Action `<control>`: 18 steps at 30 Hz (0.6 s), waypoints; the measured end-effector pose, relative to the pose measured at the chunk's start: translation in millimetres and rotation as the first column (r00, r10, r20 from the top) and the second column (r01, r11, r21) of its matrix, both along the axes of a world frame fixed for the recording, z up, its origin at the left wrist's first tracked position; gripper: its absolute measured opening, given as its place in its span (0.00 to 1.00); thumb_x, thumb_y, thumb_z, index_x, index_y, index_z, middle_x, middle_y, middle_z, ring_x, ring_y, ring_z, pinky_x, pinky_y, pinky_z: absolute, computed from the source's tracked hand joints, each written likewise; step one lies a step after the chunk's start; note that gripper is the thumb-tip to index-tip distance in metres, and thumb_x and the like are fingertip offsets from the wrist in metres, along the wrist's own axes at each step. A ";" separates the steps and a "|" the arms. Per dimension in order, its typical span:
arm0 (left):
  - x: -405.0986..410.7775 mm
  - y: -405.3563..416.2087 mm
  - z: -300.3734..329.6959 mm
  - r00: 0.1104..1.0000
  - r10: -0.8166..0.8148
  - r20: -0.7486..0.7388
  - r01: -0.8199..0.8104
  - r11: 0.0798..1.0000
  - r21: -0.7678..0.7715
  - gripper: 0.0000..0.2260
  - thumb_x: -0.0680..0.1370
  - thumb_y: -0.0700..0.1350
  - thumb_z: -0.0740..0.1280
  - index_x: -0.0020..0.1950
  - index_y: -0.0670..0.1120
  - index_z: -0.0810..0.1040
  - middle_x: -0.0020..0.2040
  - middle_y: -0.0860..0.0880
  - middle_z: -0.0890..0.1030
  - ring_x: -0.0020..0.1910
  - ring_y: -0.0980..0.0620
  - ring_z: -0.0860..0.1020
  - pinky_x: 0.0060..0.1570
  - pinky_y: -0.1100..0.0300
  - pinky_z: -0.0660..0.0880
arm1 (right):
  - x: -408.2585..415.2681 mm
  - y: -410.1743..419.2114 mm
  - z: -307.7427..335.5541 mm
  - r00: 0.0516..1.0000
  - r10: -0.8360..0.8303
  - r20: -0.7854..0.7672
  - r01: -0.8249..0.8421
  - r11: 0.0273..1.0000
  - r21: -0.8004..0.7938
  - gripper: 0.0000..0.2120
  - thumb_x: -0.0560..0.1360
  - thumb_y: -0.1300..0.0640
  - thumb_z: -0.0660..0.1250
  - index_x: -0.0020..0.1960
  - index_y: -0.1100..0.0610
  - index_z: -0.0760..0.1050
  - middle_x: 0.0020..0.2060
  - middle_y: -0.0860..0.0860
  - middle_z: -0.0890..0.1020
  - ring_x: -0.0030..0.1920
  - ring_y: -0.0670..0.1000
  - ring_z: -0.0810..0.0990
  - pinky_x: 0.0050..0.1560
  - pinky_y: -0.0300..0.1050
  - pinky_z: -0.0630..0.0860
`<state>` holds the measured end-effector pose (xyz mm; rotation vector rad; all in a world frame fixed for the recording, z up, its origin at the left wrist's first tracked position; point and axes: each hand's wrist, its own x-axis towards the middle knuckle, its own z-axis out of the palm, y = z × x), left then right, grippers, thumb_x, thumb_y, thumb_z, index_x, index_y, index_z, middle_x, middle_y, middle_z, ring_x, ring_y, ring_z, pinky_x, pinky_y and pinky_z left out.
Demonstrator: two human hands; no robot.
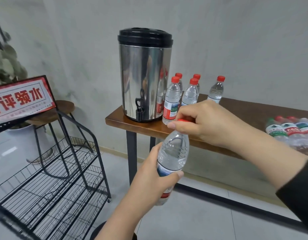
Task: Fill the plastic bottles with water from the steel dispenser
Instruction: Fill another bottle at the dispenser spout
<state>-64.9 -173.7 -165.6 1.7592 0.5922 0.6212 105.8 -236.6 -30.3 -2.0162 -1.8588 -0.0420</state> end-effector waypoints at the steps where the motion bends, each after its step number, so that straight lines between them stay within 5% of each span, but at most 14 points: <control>1: 2.4 -0.3 1.3 1.000 0.002 -0.003 -0.002 1.000 0.002 0.30 0.75 0.46 0.77 0.70 0.67 0.69 0.61 0.64 0.81 0.62 0.60 0.79 0.67 0.49 0.76 | 1.3 0.9 -1.0 0.999 -0.032 0.031 0.032 0.999 0.026 0.25 0.71 0.29 0.60 0.39 0.50 0.78 0.30 0.48 0.79 0.33 0.48 0.76 0.37 0.52 0.76; 6: 9.1 4.0 7.6 0.999 -0.031 -0.044 0.031 0.999 -0.020 0.29 0.74 0.47 0.77 0.69 0.67 0.70 0.59 0.67 0.81 0.60 0.63 0.80 0.65 0.52 0.78 | 10.7 -6.5 5.9 0.995 0.043 -0.090 -0.045 0.999 -0.023 0.17 0.77 0.36 0.62 0.48 0.45 0.82 0.37 0.44 0.83 0.37 0.45 0.79 0.39 0.42 0.74; 9: 17.9 3.6 7.0 0.998 -0.019 -0.055 0.021 0.999 0.041 0.29 0.74 0.48 0.77 0.69 0.67 0.69 0.59 0.66 0.81 0.61 0.62 0.79 0.65 0.55 0.78 | 16.0 -1.8 4.8 0.976 -0.034 -0.214 0.041 0.999 0.026 0.17 0.74 0.36 0.69 0.39 0.49 0.82 0.31 0.50 0.81 0.30 0.46 0.73 0.33 0.42 0.69; 13: 28.6 4.0 0.3 0.998 0.056 -0.026 -0.052 0.989 0.142 0.28 0.75 0.48 0.77 0.67 0.68 0.68 0.59 0.68 0.79 0.60 0.66 0.77 0.53 0.73 0.74 | 19.7 3.0 -0.9 0.981 -0.175 -0.077 0.177 0.984 0.019 0.22 0.73 0.33 0.67 0.36 0.51 0.79 0.26 0.48 0.77 0.28 0.45 0.72 0.30 0.42 0.69; 18: 38.0 12.1 2.2 0.997 -0.030 -0.075 0.036 0.997 0.075 0.27 0.75 0.48 0.77 0.67 0.67 0.69 0.57 0.71 0.80 0.57 0.69 0.78 0.56 0.66 0.78 | 29.8 0.0 -3.7 0.991 -0.068 -0.119 0.071 0.997 0.022 0.17 0.76 0.35 0.64 0.42 0.48 0.77 0.31 0.49 0.77 0.32 0.46 0.72 0.33 0.41 0.66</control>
